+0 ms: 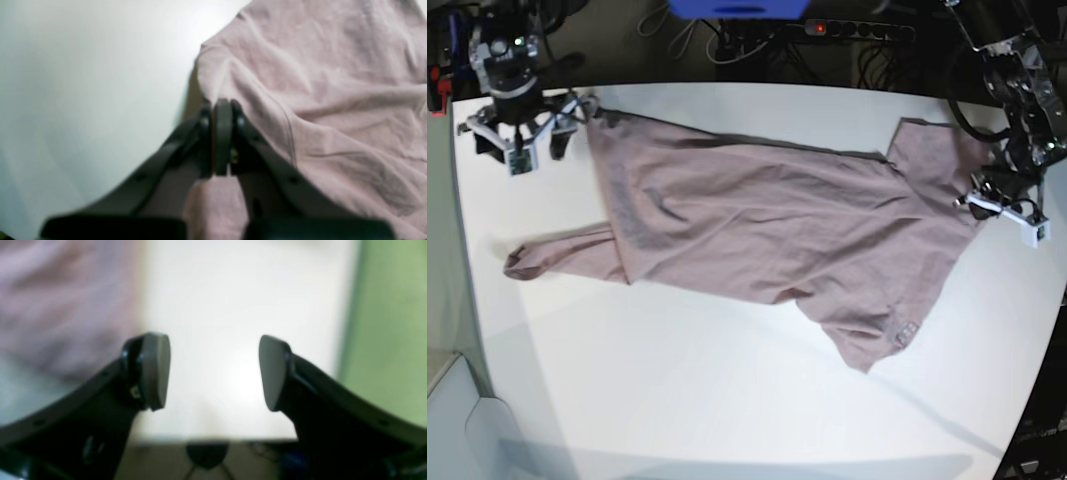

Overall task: Layout the t-shirt on the table in an organized manner, then fold the t-shirt properly
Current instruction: 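Regrasp the shirt hem with the right gripper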

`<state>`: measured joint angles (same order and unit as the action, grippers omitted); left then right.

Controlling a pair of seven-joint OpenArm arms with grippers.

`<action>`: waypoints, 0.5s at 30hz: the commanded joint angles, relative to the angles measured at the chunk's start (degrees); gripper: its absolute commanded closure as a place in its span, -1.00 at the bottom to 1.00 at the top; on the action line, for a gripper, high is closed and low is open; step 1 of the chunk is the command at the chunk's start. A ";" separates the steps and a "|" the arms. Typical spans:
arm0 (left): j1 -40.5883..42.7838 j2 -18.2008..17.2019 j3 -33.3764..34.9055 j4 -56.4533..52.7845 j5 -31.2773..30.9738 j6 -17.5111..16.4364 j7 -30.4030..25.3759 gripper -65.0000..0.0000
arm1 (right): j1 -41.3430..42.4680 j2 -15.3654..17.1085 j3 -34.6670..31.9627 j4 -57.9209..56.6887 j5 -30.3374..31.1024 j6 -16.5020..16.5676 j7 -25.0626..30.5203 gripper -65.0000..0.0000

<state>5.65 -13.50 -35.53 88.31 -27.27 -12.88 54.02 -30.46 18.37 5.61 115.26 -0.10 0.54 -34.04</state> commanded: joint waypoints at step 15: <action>0.99 0.44 -0.30 1.49 -0.47 -0.08 -1.23 1.00 | 39.20 0.84 0.42 -34.95 -0.30 16.04 -0.55 -0.31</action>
<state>7.44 -12.19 -35.57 88.55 -27.18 -12.99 53.82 7.77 18.46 5.91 78.96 -0.99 16.34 -36.21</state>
